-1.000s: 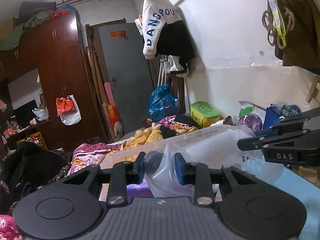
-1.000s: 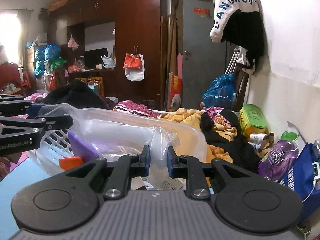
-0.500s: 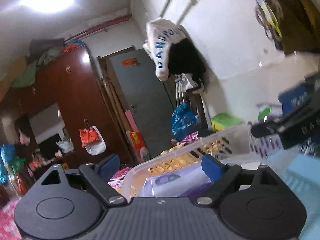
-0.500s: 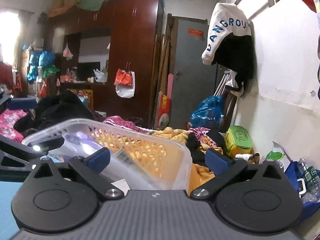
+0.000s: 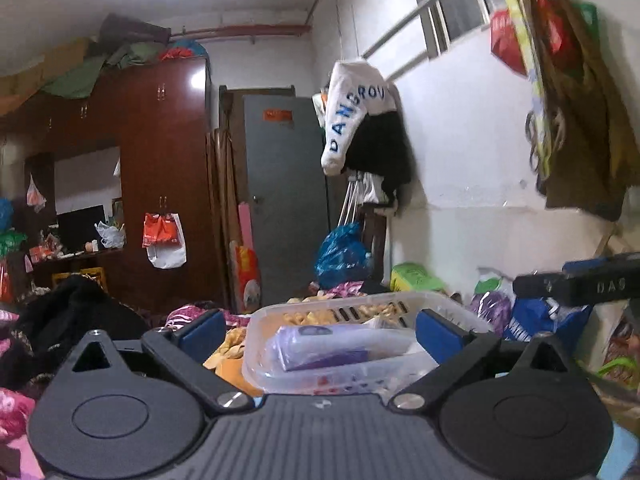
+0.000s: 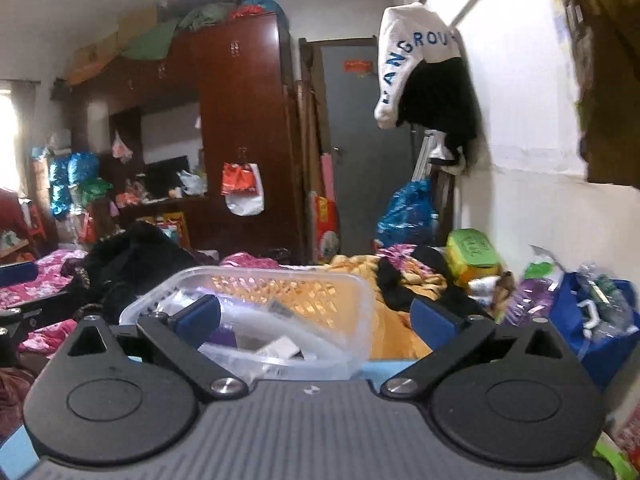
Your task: Organize objects
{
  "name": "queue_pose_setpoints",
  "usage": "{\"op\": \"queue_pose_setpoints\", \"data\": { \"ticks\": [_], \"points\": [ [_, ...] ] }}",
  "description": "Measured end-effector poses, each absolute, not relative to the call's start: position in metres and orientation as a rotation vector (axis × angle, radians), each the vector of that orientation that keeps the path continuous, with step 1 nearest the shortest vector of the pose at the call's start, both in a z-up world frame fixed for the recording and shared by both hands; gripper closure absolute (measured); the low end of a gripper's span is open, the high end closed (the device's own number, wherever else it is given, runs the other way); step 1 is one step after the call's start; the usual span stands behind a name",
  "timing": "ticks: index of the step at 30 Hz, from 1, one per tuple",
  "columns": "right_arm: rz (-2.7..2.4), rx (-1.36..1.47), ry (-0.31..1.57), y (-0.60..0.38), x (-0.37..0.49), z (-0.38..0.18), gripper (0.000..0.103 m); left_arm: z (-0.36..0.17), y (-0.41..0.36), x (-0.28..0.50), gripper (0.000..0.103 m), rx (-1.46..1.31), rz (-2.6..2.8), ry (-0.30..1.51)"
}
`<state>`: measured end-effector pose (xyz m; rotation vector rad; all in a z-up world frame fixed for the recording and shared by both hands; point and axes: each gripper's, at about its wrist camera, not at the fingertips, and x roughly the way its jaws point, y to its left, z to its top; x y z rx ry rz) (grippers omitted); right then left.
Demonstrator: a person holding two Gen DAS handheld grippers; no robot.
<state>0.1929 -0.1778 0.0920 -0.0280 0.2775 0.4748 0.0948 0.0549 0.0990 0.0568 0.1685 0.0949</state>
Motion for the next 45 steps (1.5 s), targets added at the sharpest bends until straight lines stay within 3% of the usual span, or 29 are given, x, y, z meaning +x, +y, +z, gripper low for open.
{"op": "queue_pose_setpoints", "data": {
  "ticks": [12,25,45],
  "points": [
    [0.521,-0.036,0.413,-0.172,0.185,0.07,0.0,0.09,0.039,0.076,0.001,-0.035,0.061,0.209],
    [0.463,-0.059,0.438,-0.166,0.184,0.039,0.0,0.053,0.029,0.098,0.001,-0.023,0.081,0.33],
    [0.471,-0.019,0.45,-0.176,0.17,0.027,0.0,0.046,0.022,0.089,0.001,-0.004,0.085,0.329]
  ]
}}
